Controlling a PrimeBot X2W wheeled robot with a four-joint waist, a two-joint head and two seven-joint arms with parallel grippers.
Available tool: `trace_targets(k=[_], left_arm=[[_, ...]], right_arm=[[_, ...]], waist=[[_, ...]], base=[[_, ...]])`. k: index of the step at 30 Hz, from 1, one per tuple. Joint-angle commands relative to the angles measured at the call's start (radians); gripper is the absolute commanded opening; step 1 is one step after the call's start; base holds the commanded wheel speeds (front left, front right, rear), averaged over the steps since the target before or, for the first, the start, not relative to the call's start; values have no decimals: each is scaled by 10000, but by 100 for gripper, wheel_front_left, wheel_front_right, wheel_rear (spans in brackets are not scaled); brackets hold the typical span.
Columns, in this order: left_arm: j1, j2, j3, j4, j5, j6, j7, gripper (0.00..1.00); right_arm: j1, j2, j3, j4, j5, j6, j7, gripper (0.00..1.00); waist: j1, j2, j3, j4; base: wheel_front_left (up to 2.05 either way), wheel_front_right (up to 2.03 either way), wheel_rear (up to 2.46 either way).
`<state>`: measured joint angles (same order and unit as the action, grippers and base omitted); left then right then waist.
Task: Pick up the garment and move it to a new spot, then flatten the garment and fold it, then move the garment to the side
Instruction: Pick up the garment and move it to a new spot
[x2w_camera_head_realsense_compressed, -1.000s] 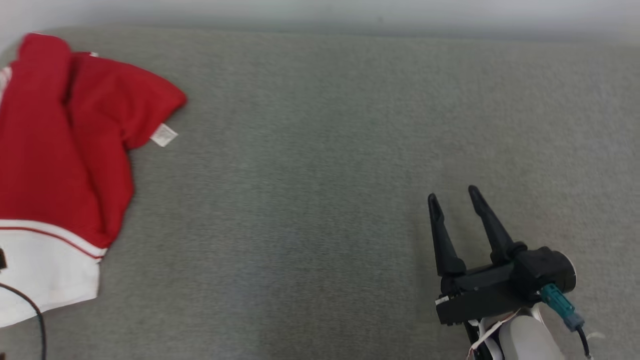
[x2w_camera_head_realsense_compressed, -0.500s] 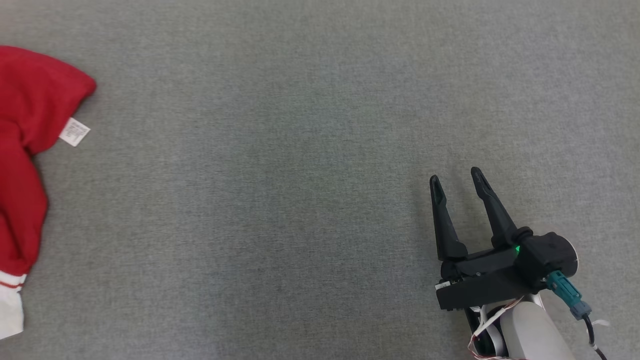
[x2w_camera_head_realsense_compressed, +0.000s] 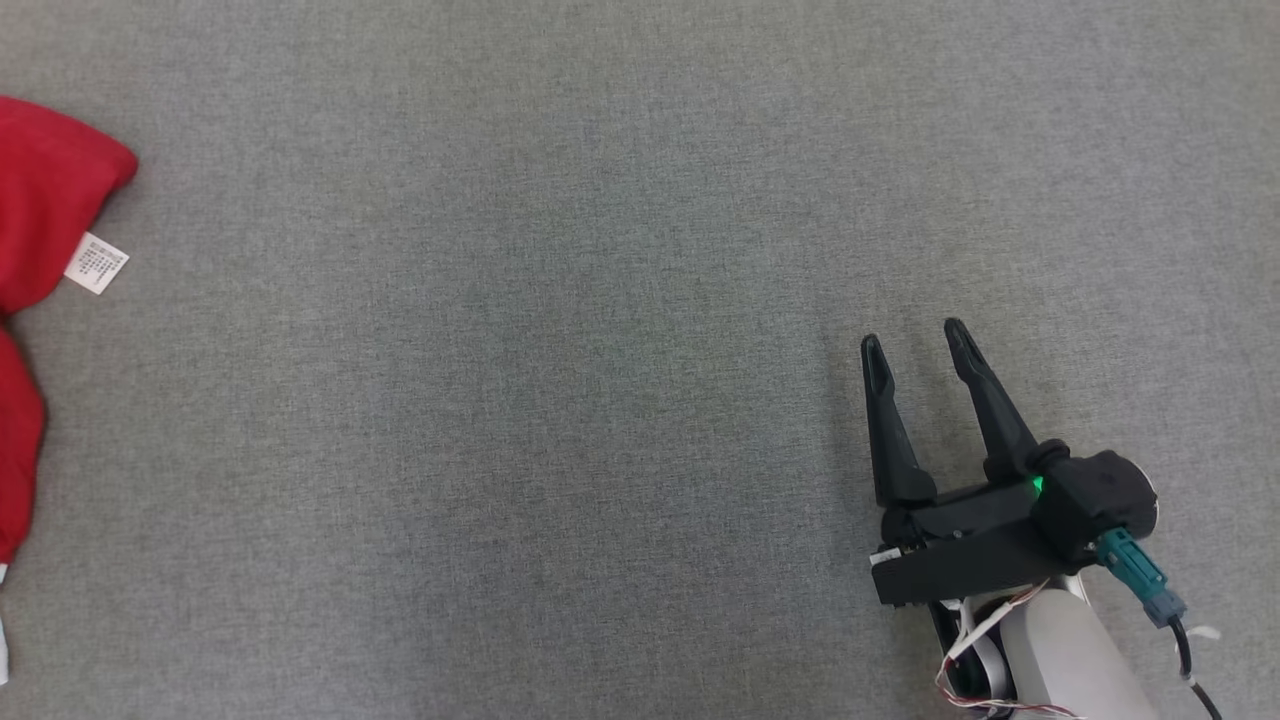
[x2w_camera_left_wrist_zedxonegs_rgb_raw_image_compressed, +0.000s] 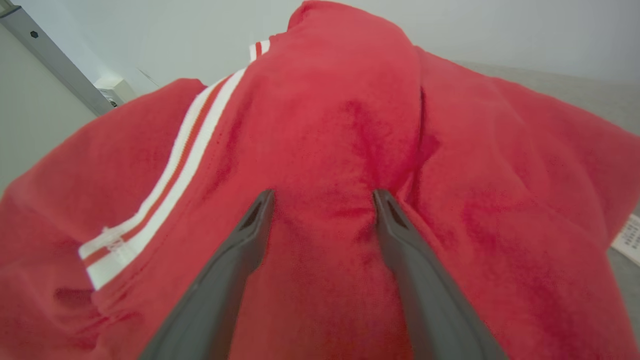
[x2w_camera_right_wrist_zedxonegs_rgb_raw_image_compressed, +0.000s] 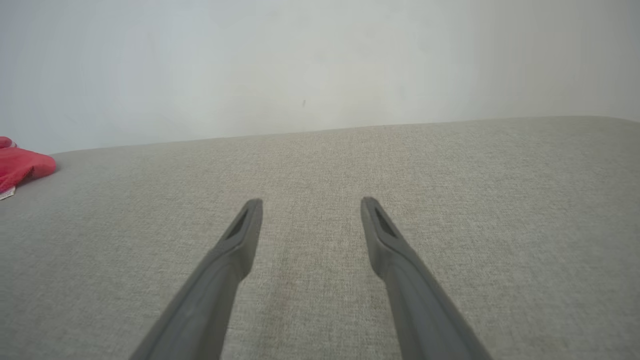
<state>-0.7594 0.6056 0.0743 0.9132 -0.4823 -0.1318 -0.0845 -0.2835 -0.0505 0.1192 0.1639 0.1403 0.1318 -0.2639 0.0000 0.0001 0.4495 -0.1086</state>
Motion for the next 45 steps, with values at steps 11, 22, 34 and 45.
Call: trace_targets(k=[11,22,34,45], left_arm=[[-528,148,-782,975,-446,23,29,0],[-944,692,-1359,373,-943,23,-1548,0],[-1868,1037,-2017,-2982,-899,21,-1810,0],[-2045,338,-2607,-5945,-867,563,-897,0]], right_arm=[[-11,1,-27,-50,15,-21,-7,100],[434,3,-141,55,-22,-21,-6,100],[857,-2,-115,257,278,-21,-6,100],[1070,1,-121,272,545,-21,-6,100]], waist=[[0,-1,-130,-25],[0,-1,-891,365],[0,-1,-1969,370],[0,-1,-2274,-645]], base=[[0,0,0],[0,0,0],[0,0,0],[0,0,0]])
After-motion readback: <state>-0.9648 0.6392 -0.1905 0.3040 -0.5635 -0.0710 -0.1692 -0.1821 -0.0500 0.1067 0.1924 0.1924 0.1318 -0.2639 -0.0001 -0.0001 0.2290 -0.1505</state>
